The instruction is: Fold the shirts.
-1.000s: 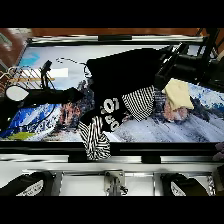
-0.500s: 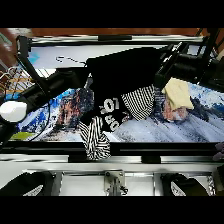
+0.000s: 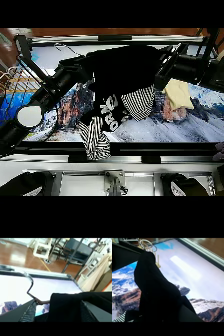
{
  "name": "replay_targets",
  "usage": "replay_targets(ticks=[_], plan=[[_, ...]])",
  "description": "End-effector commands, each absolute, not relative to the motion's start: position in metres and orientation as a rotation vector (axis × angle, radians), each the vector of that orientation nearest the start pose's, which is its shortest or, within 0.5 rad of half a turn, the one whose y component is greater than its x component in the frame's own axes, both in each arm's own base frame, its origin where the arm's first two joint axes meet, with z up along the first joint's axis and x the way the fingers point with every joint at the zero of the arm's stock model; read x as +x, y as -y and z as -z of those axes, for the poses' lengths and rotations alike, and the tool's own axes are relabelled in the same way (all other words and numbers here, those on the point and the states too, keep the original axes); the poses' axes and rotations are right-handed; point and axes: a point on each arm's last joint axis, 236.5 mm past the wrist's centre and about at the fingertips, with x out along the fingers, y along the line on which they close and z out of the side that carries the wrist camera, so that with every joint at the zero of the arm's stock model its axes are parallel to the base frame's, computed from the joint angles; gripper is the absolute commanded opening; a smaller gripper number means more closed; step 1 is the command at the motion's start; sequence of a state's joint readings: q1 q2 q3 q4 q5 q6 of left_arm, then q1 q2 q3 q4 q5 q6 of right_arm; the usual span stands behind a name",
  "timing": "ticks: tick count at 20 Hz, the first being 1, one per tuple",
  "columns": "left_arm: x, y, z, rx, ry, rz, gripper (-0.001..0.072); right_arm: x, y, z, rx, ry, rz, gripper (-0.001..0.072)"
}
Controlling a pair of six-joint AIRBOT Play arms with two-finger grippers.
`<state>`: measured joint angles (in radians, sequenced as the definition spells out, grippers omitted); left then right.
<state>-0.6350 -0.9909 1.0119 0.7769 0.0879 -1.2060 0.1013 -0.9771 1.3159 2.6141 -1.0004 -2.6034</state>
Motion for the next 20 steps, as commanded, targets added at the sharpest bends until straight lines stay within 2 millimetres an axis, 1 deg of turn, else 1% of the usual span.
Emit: replay_targets(ticks=[1,4,5,6,8,11,12,13,14,15,18,20], plan=[[0.383,0.271,-0.292,-0.416,-0.058,0.607,0.0609,0.353,-0.209,-0.308,-0.149,-0.188,-0.943,0.0077],[0.388,0.261,-0.299,-0.427,-0.023,0.576,0.0609,0.352,-0.209,-0.308,-0.146,-0.187,-0.946,0.0077],[0.390,0.260,-0.299,-0.428,-0.016,0.568,0.0608,0.352,-0.209,-0.308,-0.146,-0.187,-0.946,0.0077],[0.392,0.259,-0.296,-0.420,-0.027,0.567,0.0608,0.352,-0.209,-0.308,-0.146,-0.186,-0.946,0.0077],[0.391,0.263,-0.280,-0.399,-0.093,0.592,0.0608,0.352,-0.209,-0.308,-0.145,-0.186,-0.945,0.0077],[0.376,0.277,-0.240,-0.348,-0.284,0.682,0.0607,0.352,-0.209,-0.309,-0.144,-0.185,-0.946,0.0077],[0.372,0.278,-0.232,-0.339,-0.327,0.699,0.0607,0.352,-0.209,-0.309,-0.144,-0.185,-0.946,0.0077],[0.371,0.278,-0.229,-0.335,-0.340,0.704,0.0607,0.352,-0.209,-0.309,-0.144,-0.185,-0.946,0.0077],[0.373,0.276,-0.231,-0.339,-0.328,0.695,0.0607,0.352,-0.209,-0.309,-0.144,-0.185,-0.947,0.0077],[0.380,0.271,-0.239,-0.351,-0.287,0.668,0.0606,0.352,-0.209,-0.309,-0.143,-0.185,-0.947,0.0077],[0.402,0.246,-0.272,-0.400,-0.124,0.561,0.0594,0.352,-0.209,-0.309,-0.143,-0.185,-0.947,0.0077],[0.408,0.235,-0.286,-0.447,-0.066,0.515,0.0294,0.352,-0.209,-0.309,-0.143,-0.185,-0.947,0.0077]])
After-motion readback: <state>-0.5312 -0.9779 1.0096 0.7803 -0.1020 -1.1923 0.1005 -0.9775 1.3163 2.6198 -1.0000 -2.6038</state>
